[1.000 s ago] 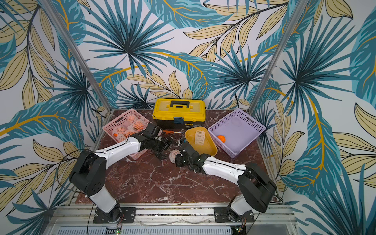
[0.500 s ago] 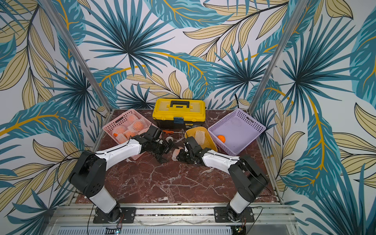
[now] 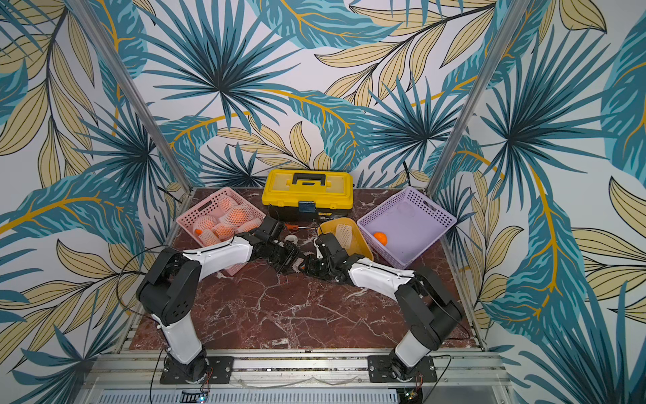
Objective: Remove foam nets from oranges
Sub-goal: Remove the foam net from the orange.
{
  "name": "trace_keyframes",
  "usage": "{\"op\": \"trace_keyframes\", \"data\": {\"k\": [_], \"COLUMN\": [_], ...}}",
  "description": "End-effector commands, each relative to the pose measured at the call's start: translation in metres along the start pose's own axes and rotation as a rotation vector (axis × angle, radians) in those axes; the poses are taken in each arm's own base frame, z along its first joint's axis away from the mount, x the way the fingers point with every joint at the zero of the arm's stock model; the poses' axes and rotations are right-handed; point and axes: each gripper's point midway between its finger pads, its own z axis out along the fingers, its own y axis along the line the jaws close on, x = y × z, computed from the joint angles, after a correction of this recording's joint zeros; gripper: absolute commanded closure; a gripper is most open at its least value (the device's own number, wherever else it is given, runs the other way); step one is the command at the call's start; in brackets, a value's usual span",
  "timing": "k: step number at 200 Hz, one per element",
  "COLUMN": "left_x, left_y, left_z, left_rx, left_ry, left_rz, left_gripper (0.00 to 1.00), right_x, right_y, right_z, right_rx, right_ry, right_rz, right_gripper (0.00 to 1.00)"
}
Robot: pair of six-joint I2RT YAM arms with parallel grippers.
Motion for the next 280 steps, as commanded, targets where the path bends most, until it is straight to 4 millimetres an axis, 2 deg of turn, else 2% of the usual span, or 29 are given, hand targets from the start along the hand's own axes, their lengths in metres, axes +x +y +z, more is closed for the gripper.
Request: {"op": "trace_keyframes", "data": {"k": [1,36,63,94,150,188,229,280], "left_x": [-0.005,-0.005,-0.002,0.003,0.012,0.014,0.014,0.017], "left_y": [-0.014,-0.017,-0.019,-0.023,-0.029,-0.033,-0.031,-0.033], "left_z": [0.002,0.001,-0.001,-0.009,-0.021,-0.027,-0.029,-0.032], "left_rx": [0.03,0.035,0.044,0.05,0.063,0.072,0.074,0.082], "left_ry": [-0.011,-0.009,0.001,-0.002,0.011,0.015,0.026,0.031], "left_rz": [0.029,0.034,0.049,0.065,0.083,0.088,0.084,0.091], "left_gripper": [0.6,0.85,0.96,0.97,0.98,0.98,0.98,0.98], "right_x": [-0.003,-0.009,-0.02,-0.032,-0.021,-0.009,-0.003,-0.022], "right_y": [0.004,0.005,0.0,-0.004,0.011,0.018,0.006,-0.012], "right_z": [-0.014,-0.034,-0.044,-0.048,-0.037,-0.034,-0.025,-0.015], "right_rx": [-0.02,-0.002,0.03,0.054,-0.024,-0.098,-0.073,0.104], "right_ry": [-0.045,-0.111,-0.212,-0.325,-0.304,-0.274,-0.249,-0.284], "right_rz": [-0.062,-0.181,-0.334,-0.534,-0.791,-0.848,-0.854,-0.851], "right_gripper": [0.44,0.28,0.25,0.25,0.22,0.2,0.2,0.25]}}
